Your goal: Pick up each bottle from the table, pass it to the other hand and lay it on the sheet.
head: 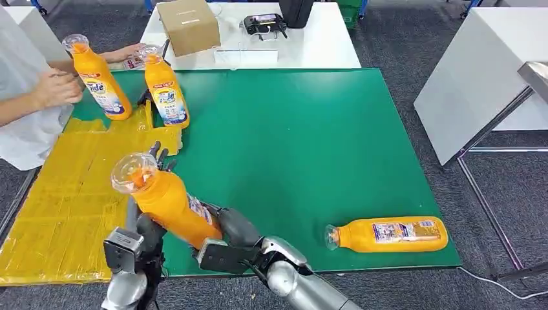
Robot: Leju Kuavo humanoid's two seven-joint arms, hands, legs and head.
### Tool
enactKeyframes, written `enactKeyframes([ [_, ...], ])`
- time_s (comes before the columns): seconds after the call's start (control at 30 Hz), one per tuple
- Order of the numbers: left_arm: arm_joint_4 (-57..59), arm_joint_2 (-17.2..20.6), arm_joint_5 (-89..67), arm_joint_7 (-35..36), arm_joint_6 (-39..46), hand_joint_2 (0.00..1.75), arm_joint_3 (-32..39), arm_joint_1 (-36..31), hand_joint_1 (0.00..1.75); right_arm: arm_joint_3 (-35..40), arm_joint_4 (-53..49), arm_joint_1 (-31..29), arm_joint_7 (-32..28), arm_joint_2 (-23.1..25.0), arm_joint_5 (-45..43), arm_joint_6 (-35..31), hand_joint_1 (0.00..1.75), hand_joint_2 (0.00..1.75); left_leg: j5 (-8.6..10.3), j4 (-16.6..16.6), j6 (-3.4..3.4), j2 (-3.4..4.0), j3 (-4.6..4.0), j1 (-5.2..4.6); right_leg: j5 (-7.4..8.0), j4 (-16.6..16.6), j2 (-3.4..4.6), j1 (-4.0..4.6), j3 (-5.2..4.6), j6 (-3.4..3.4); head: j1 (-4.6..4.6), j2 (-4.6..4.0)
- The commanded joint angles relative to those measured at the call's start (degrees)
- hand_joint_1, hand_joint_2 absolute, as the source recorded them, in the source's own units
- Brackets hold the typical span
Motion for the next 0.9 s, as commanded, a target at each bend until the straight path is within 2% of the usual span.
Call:
enactKeyframes([
  [0.03,7.8,-0.5,-9.5,0.1,7.6,1.75,-3.5,-4.1,1.54,7.6,2.8,-2.0,-0.7,-1.3,0.8,-0.3,1.75,1.75,-0.08,-0.1,-0.04,-0.18,0.28,0.02,-0.11,0.0,0.07,-0.03,0.31,-0.05,0.0,0.0],
  [0.07,8.6,-0.1,-13.0,0.0,9.6,1.75,-4.5,-4.1,1.75,7.6,2.9,-2.0,-0.7,-1.3,0.8,-0.3,1.75,1.75,-0.04,-0.1,-0.03,-0.13,0.18,0.02,-0.06,-0.1,0.06,-0.01,0.2,-0.04,0.0,0.0],
  [0.1,9.3,0.2,-14.9,0.4,10.2,1.75,-5.3,-4.2,1.75,7.6,2.9,-2.0,-0.7,-1.4,0.7,-0.2,1.75,1.75,-0.12,-0.1,-0.06,-0.19,0.38,0.04,-0.15,-0.1,0.13,-0.02,0.42,-0.07,0.0,0.0],
  [0.27,14.0,0.8,-18.4,1.3,11.5,1.75,-6.5,-4.8,1.75,7.1,2.2,-1.4,-0.7,-1.7,0.5,-0.3,1.75,1.75,-0.04,-0.1,-0.03,-0.13,0.22,-0.01,-0.06,-0.1,0.07,-0.04,0.24,-0.04,0.0,0.0],
  [0.47,17.1,1.5,-20.0,3.6,7.9,1.75,-6.3,-5.0,1.75,5.5,1.1,-0.4,-0.8,-2.0,0.1,-0.3,1.75,1.75,-0.11,-0.1,-0.06,-0.08,0.33,0.01,-0.1,-0.1,0.19,-0.03,0.36,-0.06,0.02,0.0],
  [0.9,18.5,1.4,-20.2,4.2,6.7,1.75,-5.2,-4.5,1.75,4.0,0.4,0.8,-0.9,-2.2,-0.6,-0.8,1.75,1.75,-0.11,-0.1,-0.06,0.0,0.29,0.0,-0.09,0.0,0.27,-0.04,0.29,-0.06,0.02,0.0],
])
